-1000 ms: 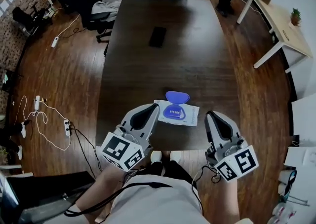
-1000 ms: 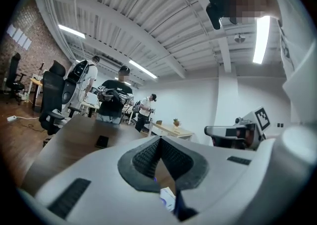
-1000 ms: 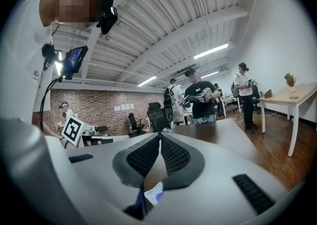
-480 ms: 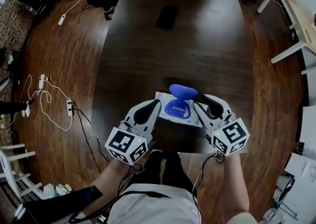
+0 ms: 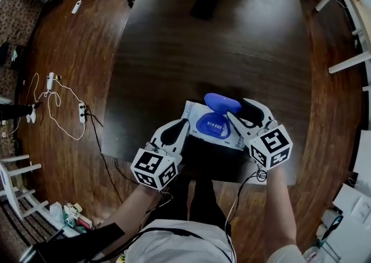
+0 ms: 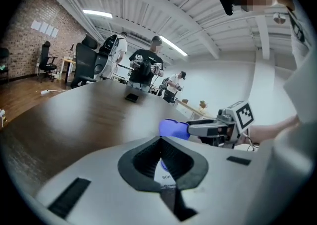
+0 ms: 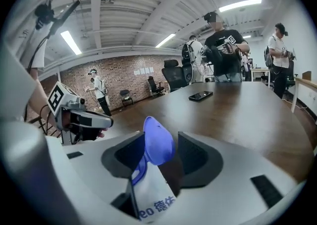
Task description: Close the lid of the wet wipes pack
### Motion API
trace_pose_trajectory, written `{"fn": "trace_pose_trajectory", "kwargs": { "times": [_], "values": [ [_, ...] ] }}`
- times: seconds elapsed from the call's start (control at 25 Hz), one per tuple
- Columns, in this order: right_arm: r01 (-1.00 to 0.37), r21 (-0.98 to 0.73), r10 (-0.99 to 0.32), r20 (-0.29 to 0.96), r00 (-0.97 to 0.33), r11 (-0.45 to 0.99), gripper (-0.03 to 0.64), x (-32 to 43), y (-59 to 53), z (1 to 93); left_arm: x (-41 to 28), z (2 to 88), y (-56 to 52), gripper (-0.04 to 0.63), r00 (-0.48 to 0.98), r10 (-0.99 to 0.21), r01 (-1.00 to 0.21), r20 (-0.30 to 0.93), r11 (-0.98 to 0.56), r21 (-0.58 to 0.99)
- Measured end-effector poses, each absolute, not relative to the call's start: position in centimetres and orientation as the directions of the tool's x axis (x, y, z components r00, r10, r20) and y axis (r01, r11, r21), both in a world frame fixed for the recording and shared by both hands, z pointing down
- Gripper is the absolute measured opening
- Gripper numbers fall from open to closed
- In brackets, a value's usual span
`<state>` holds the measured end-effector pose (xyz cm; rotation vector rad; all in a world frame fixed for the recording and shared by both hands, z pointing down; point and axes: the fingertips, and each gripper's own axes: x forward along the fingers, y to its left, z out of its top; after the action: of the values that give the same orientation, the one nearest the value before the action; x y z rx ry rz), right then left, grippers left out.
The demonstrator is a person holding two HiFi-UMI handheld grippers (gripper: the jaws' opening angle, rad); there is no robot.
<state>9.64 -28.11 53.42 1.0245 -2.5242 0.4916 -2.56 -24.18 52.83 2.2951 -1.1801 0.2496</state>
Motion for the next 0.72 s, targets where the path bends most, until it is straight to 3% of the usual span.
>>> {"fn": "trace_pose_trajectory", "kwargs": {
  "times": [0.72],
  "values": [
    [-0.625,-0.214,-0.480,0.473,-0.739,0.751,0.193,5.7,-21.4,52.2,-2.4,51.9,-23.7,-0.002,0.606,-0.711,-0.790,0.357,-0.485,0.374]
  ]
}}
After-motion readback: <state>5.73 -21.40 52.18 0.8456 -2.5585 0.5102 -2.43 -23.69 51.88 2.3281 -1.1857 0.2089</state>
